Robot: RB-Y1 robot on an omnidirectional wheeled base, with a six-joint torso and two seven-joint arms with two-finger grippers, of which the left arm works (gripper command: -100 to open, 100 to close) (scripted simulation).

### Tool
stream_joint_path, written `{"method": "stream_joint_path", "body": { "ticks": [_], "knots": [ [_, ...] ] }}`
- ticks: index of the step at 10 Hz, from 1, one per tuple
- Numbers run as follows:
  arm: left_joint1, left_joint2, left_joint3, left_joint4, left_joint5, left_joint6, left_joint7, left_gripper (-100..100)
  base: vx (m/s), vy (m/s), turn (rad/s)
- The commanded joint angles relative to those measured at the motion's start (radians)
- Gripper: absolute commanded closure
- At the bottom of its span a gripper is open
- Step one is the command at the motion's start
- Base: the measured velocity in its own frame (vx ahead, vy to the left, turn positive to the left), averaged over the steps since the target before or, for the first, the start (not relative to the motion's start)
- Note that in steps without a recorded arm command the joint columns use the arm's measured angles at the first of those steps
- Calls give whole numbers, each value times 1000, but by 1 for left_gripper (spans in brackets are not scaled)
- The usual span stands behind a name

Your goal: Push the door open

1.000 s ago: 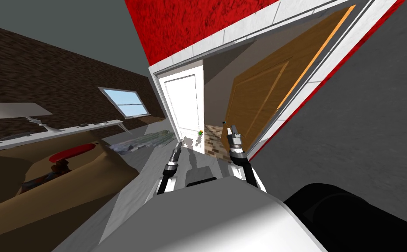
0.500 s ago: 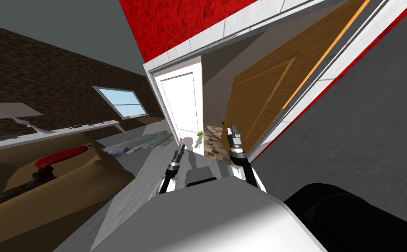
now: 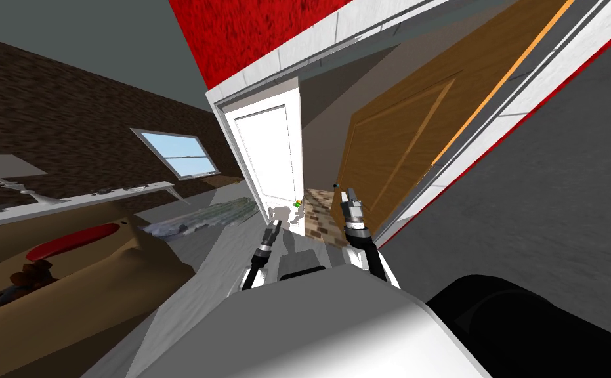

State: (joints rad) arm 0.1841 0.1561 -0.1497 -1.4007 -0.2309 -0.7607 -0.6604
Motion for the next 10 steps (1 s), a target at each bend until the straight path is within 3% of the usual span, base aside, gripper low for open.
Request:
{"method": "stream_joint_path", "body": {
  "ticks": [1, 10],
  "knots": [
    [-8, 6, -5, 45, -9, -12, -43, -100, 104, -35, -16],
    [-75, 31, -30, 279, -52, -60, -247, -100, 102, -35, -15]
  ]
}}
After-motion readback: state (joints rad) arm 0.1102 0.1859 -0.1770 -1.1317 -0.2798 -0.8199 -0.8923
